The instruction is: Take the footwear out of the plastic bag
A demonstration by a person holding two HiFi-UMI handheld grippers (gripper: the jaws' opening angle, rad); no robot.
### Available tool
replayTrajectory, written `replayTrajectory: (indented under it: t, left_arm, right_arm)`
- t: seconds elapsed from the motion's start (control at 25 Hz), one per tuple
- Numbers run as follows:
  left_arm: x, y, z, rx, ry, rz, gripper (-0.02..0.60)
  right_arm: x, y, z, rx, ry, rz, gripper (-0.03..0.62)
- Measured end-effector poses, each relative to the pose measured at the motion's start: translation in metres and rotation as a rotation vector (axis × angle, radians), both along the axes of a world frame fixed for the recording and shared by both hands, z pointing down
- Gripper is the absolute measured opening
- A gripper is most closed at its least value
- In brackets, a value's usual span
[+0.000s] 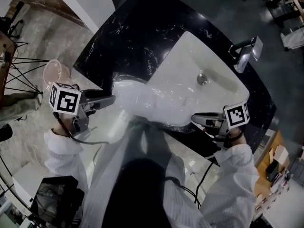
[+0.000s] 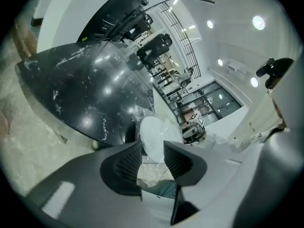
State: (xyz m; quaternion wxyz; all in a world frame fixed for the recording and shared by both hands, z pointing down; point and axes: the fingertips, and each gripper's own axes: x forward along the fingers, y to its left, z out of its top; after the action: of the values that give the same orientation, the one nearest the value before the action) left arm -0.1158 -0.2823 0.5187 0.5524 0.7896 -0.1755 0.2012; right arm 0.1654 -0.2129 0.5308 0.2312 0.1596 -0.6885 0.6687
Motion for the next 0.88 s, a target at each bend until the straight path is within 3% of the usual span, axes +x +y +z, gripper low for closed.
replayTrajectory:
  t: [0.28, 0.48, 0.68, 0.88]
  left_arm:
    - [0.004, 0.003, 0.012, -0.039, 0.003, 0.029, 0.125]
    - [0.006, 0.007, 0.015, -0.05, -0.007, 0.031, 0.089]
    - [0.016, 0.014, -0.004, -0.018, 0.011, 0.043, 0.081]
    - [0.024, 0.005, -0.051, 0.106, 0.031, 0.015, 0.071]
  right_arm:
    - [-0.028, -0.003, -0.007, -0.036, -0.177, -0.052, 0.124]
    - [-0.041, -0.007, -0.024, 0.016, -0.298, -0.067, 0.146]
    - [-0.042, -0.011, -0.053, 0.133, -0.346, -0.077, 0.138]
    - [-0.034, -0.02, -0.096, 0.356, -0.312, -0.04, 0.116]
